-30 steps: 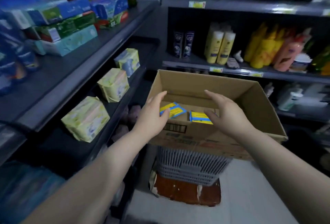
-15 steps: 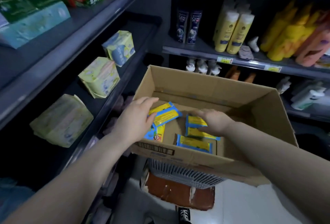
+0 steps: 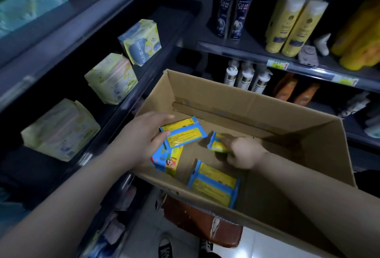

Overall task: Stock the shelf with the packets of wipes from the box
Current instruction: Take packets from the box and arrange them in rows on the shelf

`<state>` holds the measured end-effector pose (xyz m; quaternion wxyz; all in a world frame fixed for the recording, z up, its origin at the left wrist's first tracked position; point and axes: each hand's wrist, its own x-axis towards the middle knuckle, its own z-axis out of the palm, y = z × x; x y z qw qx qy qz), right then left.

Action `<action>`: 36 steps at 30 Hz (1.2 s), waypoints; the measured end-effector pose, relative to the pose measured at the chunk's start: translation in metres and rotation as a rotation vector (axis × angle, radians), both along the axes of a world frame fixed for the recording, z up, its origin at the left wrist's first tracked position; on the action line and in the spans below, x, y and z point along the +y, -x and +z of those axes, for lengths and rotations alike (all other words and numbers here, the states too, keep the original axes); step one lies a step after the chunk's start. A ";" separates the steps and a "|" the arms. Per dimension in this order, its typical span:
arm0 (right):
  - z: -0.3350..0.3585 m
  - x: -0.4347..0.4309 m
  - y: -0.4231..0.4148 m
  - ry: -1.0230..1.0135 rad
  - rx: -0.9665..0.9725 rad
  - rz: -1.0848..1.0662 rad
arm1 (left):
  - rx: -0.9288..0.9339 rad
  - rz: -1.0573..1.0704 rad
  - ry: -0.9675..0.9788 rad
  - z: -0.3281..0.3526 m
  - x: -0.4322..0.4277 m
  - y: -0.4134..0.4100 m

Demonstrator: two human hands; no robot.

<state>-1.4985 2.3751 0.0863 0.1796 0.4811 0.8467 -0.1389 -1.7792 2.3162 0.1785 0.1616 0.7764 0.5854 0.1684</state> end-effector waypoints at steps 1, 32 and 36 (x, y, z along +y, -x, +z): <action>0.007 0.006 -0.001 -0.042 0.046 -0.035 | -0.023 0.004 0.015 0.003 0.004 -0.005; -0.017 0.037 0.095 -0.228 0.393 0.098 | -0.763 0.698 -0.032 0.039 -0.021 0.041; 0.041 0.036 0.067 0.129 0.881 -0.163 | -0.834 0.761 -0.126 0.049 -0.033 0.054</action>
